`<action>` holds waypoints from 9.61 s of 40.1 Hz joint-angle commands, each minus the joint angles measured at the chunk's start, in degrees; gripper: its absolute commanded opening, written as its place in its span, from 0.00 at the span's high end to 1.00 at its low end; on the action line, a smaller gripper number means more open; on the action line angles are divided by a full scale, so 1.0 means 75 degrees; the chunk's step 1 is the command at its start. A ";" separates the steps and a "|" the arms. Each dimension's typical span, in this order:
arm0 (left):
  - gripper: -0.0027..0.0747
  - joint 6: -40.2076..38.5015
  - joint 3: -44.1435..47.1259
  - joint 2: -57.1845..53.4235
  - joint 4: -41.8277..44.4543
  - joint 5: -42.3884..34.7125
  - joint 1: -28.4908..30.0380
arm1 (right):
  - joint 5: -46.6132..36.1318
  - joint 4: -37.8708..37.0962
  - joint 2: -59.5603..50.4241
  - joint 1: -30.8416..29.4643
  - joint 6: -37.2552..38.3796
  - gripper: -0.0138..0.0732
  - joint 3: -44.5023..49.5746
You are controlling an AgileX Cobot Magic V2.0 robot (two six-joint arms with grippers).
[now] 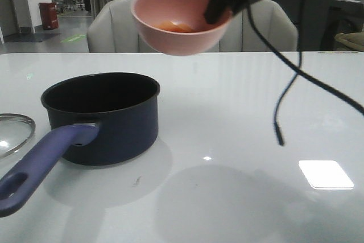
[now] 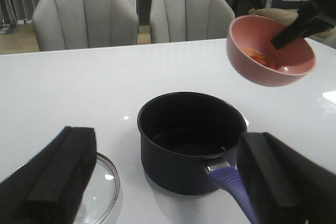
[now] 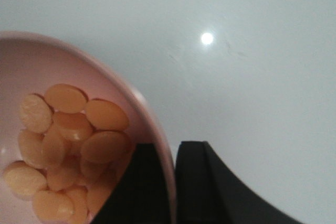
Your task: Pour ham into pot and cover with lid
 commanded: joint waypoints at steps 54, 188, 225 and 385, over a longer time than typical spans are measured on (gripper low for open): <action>0.21 0.0027 -0.0222 0.0047 -0.0068 -0.0649 -0.0048 | -1.4425 -0.2320 0.1750 0.1810 -0.7086 0.67 0.2562; 0.21 0.0027 -0.0222 0.0047 -0.0068 -0.0649 -0.0048 | -0.1557 0.0378 -0.4456 -0.2394 -0.1771 0.27 0.4572; 0.21 0.0027 -0.0222 0.0047 -0.0068 -0.0634 -0.0048 | -0.4608 0.0889 -1.1280 -0.1217 -0.1771 0.33 1.0570; 0.80 -0.1178 -0.9891 1.3314 0.0020 0.6361 0.2989 | -0.4677 0.0882 -1.1280 -0.1217 -0.1771 0.66 1.0631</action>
